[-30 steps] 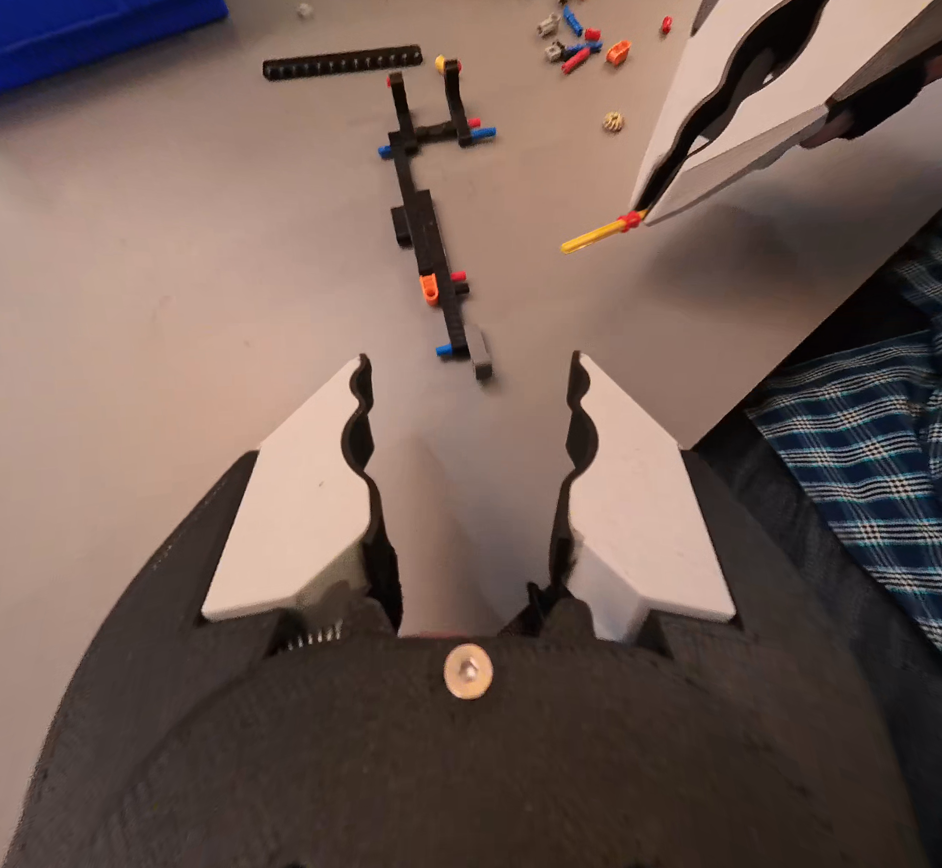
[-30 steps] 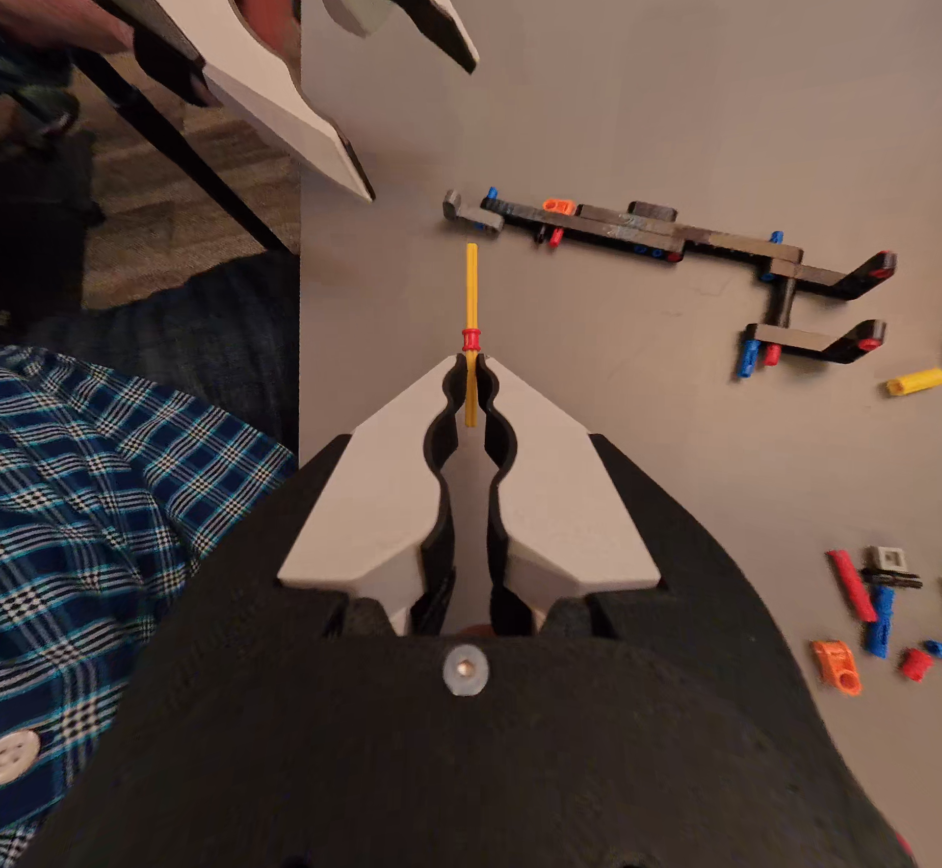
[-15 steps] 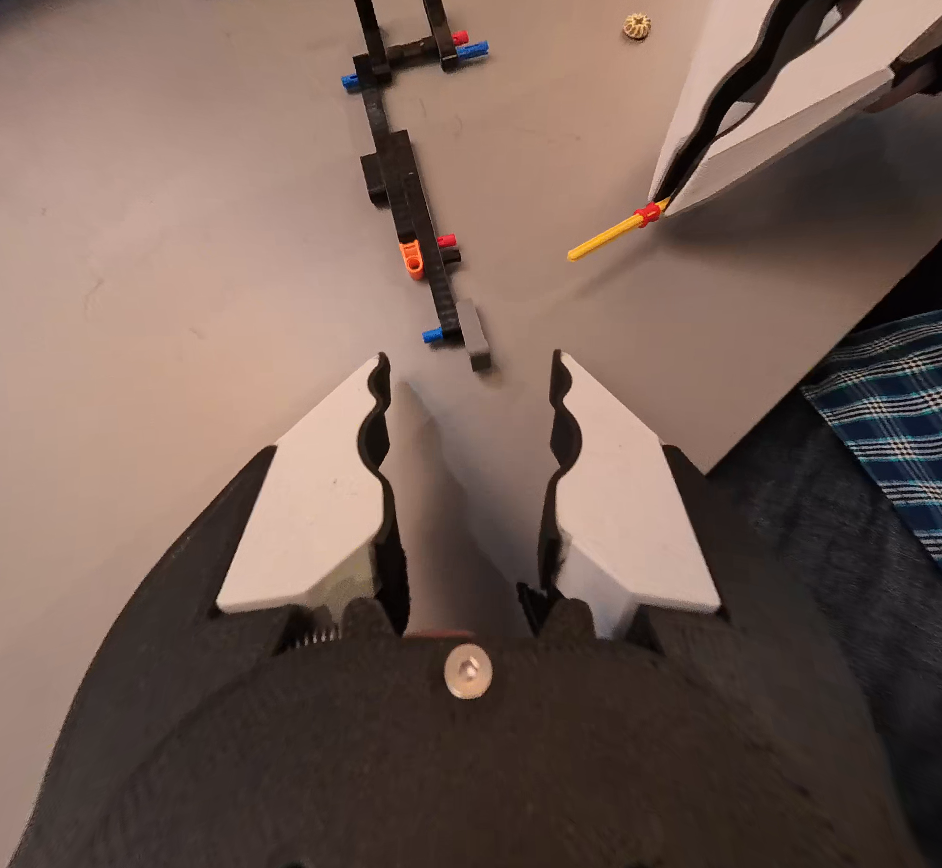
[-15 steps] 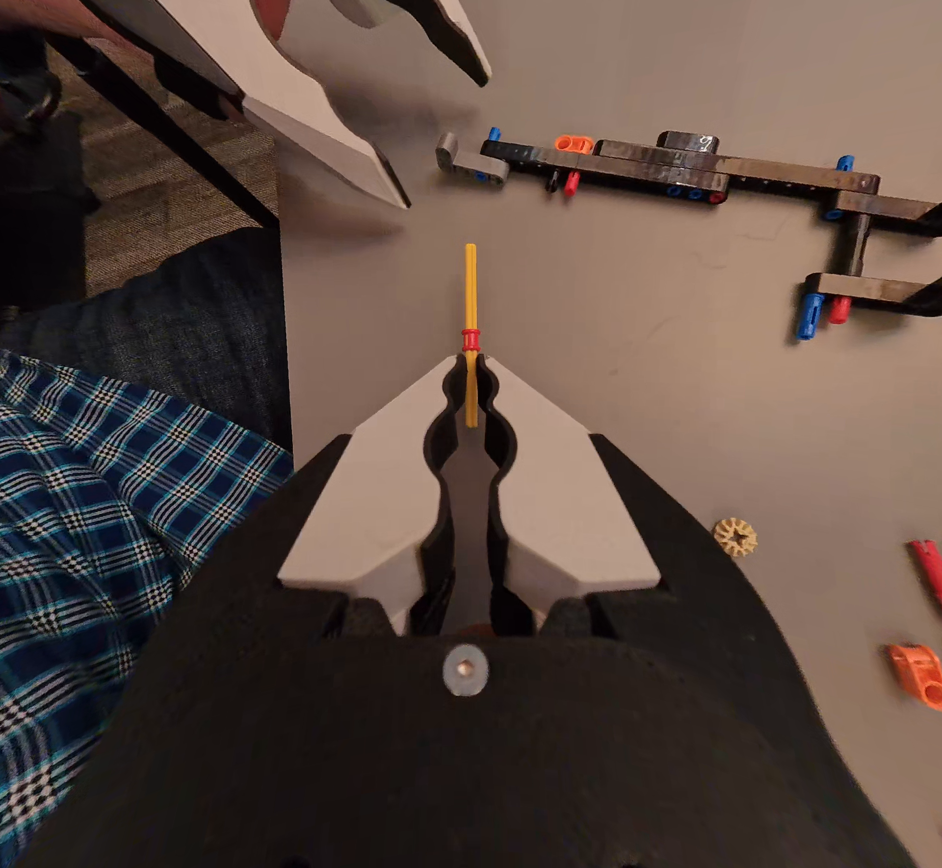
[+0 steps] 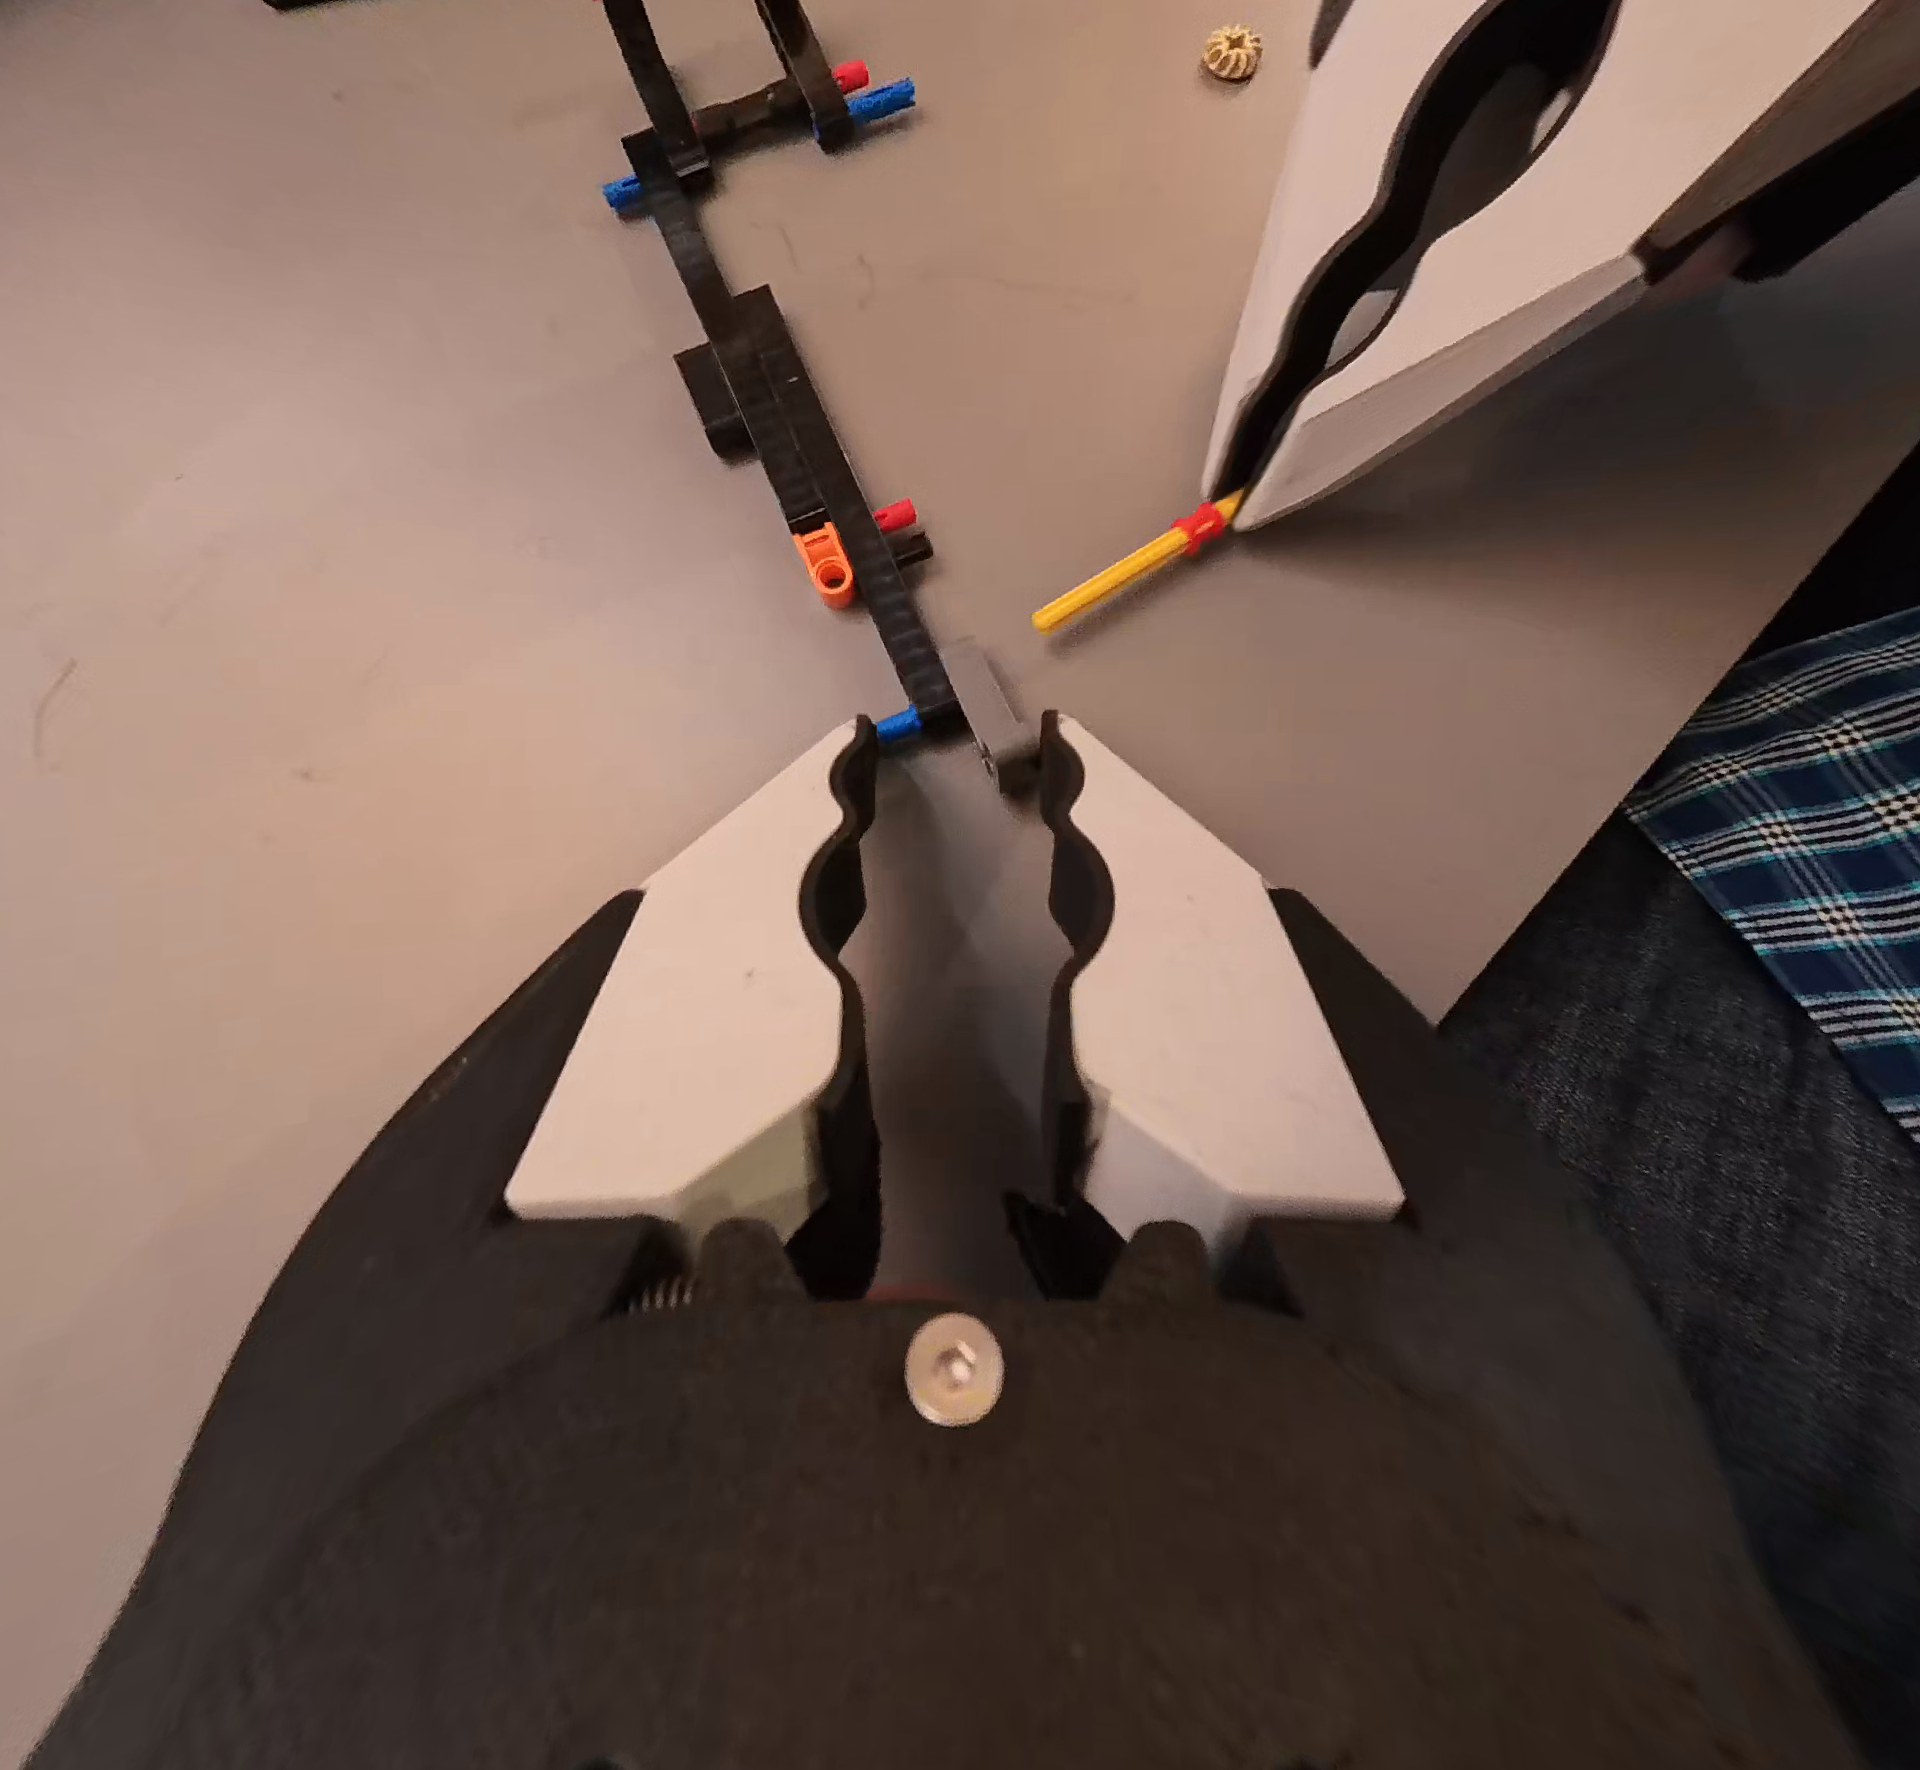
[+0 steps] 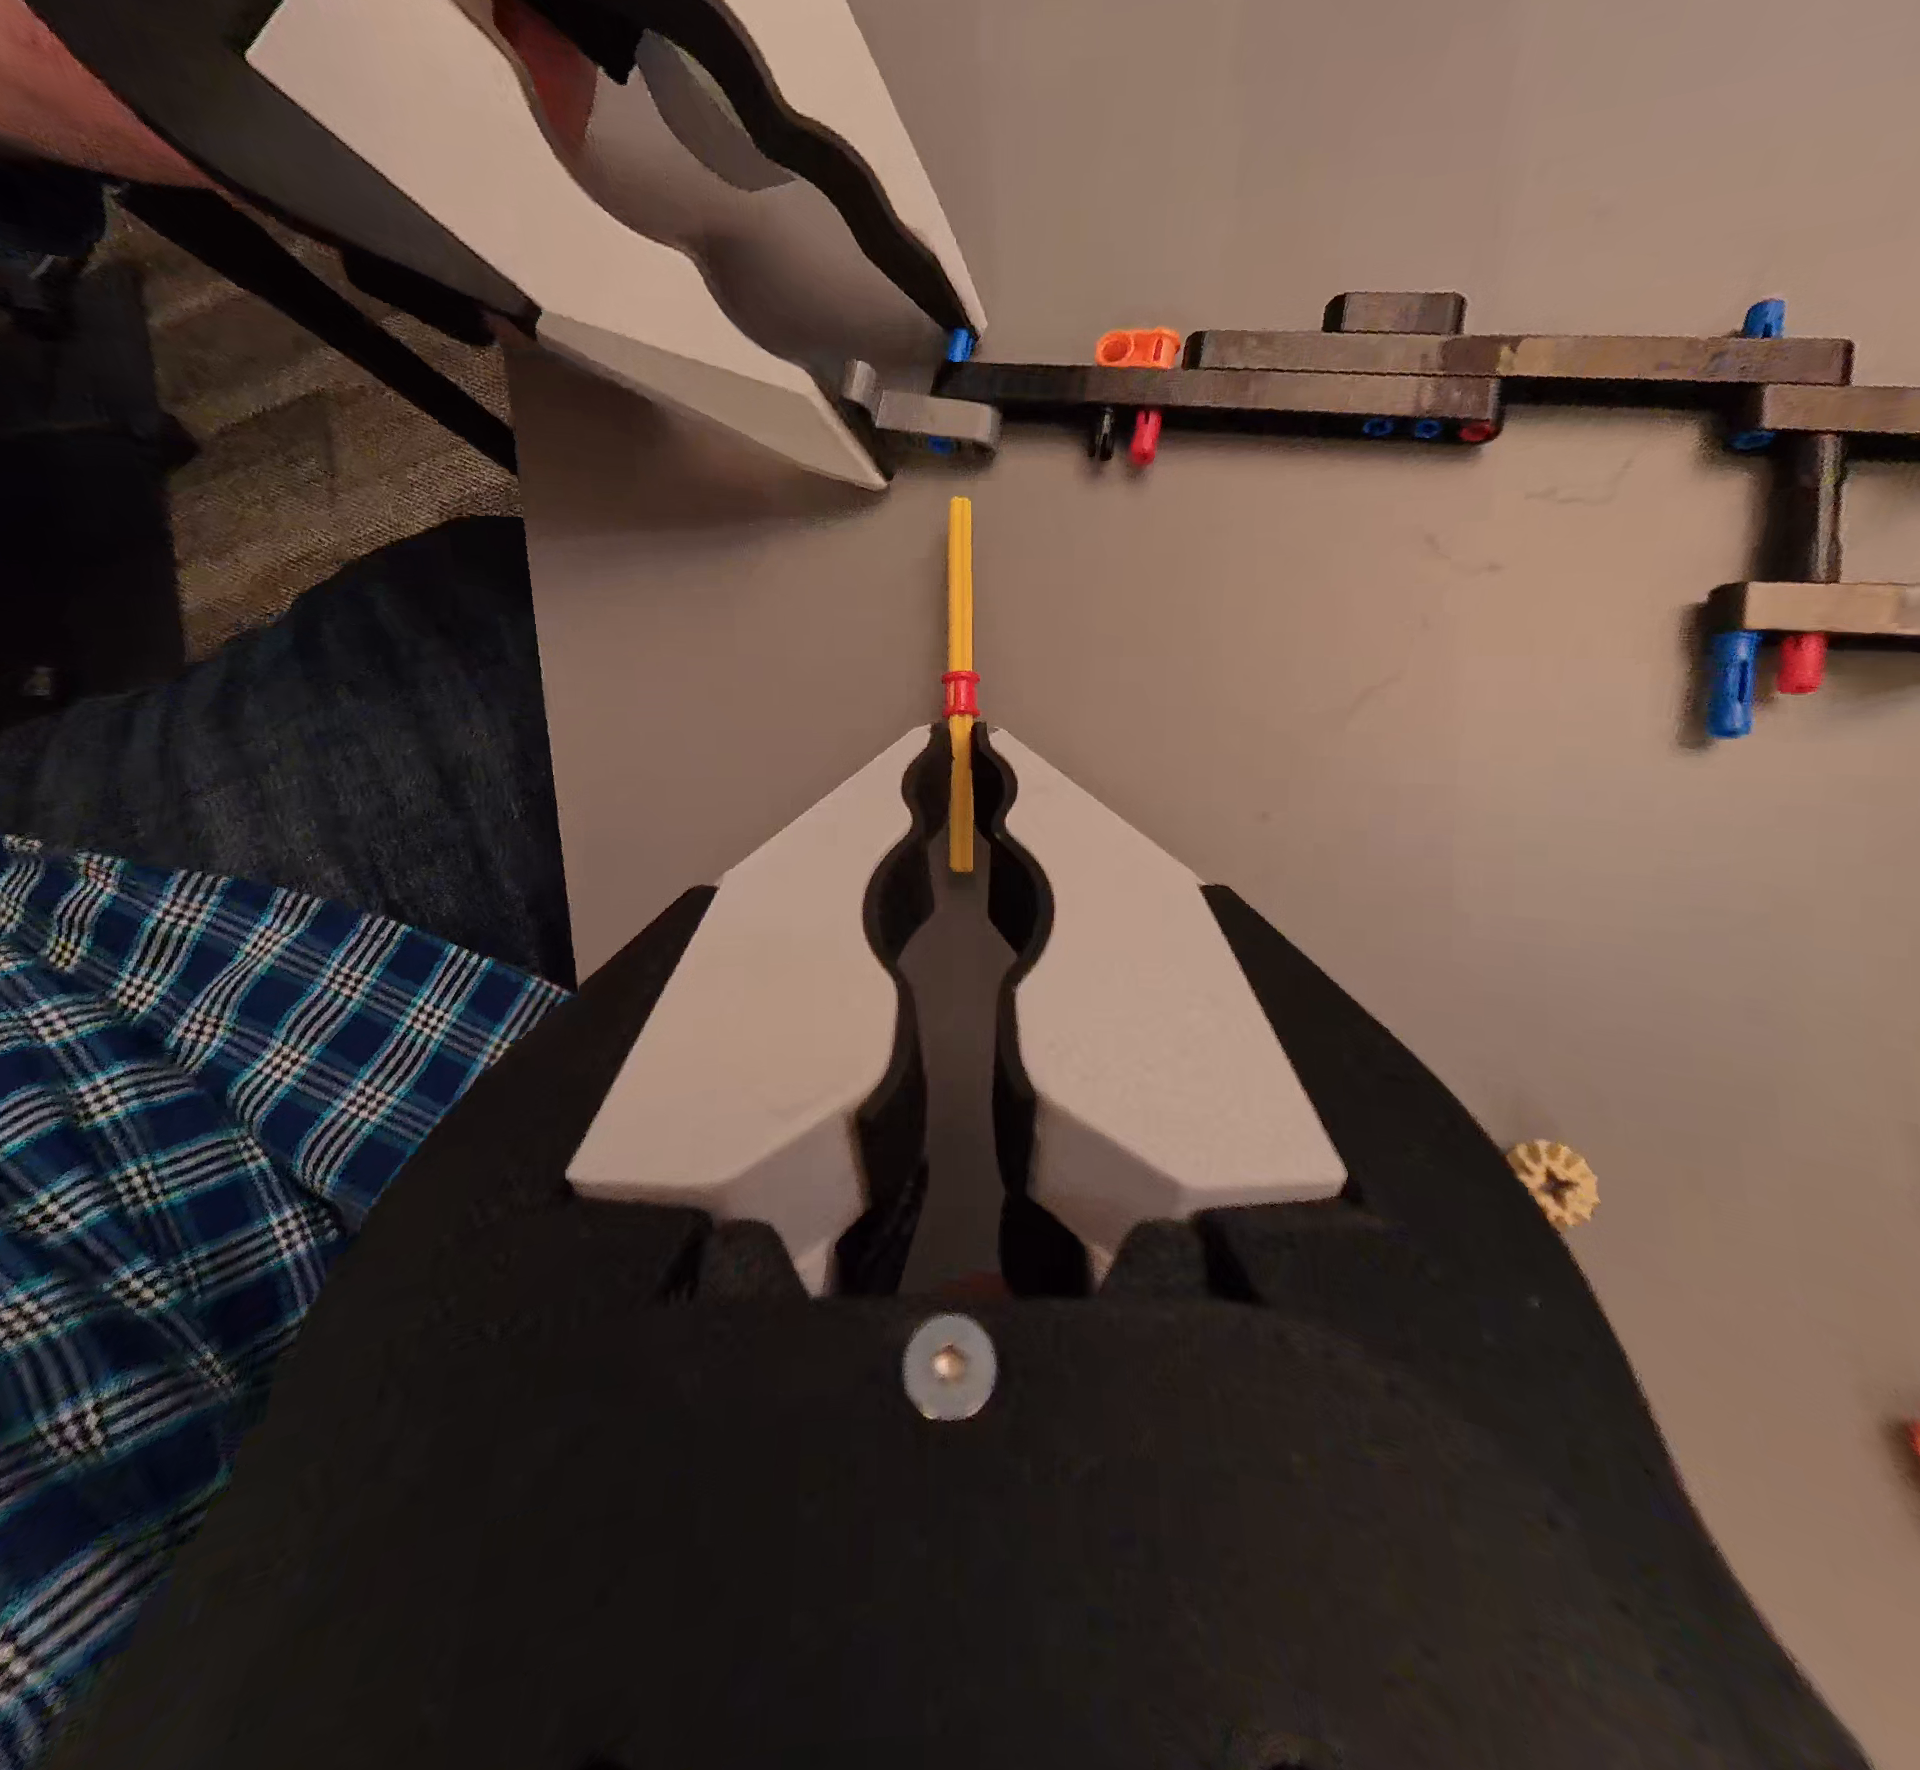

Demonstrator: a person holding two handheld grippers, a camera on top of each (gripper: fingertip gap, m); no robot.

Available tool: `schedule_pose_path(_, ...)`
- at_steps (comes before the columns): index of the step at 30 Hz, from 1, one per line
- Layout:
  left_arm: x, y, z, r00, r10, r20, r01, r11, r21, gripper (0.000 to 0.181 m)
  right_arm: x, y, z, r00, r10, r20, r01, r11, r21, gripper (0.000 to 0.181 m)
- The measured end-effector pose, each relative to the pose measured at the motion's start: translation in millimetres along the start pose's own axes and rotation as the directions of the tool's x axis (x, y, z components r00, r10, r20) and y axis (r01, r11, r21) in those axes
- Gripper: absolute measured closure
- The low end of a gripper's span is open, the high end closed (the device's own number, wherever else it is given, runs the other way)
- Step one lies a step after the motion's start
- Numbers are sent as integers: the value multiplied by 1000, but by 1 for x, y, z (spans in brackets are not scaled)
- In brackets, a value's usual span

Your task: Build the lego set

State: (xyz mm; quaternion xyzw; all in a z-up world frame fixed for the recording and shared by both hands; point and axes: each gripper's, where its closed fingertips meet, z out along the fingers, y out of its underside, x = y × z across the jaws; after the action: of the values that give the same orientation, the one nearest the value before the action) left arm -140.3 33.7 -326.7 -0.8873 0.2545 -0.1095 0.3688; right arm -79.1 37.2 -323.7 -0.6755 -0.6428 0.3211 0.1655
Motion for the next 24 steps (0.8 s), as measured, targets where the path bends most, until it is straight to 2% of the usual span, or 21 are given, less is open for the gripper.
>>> schedule_pose_path(1,0,0,0,1000,-2,0,2,1000,3,153,0,-1,2,1000,2,2,-2,1000,-3,180)
schedule_pose_path(10,3,-1,1,1000,27,-1,-27,1000,3,150,3,-6,6,999,-10,-37,8,999,-50,180)
schedule_pose_path(15,3,-2,2,1000,29,6,-29,1000,-1,152,6,-5,5,983,-132,-131,115,984,-134,180)
schedule_pose_path(18,4,-3,3,1000,26,9,-26,1000,-2,152,5,-4,5,974,-159,-164,134,979,-154,180)
schedule_pose_path(21,3,-4,4,1000,14,19,-14,1000,2,152,8,-4,5,978,-118,-173,95,986,-135,180)
schedule_pose_path(24,4,-6,5,1000,-8,25,8,1000,4,152,14,-4,3,950,-201,-239,164,972,-165,180)
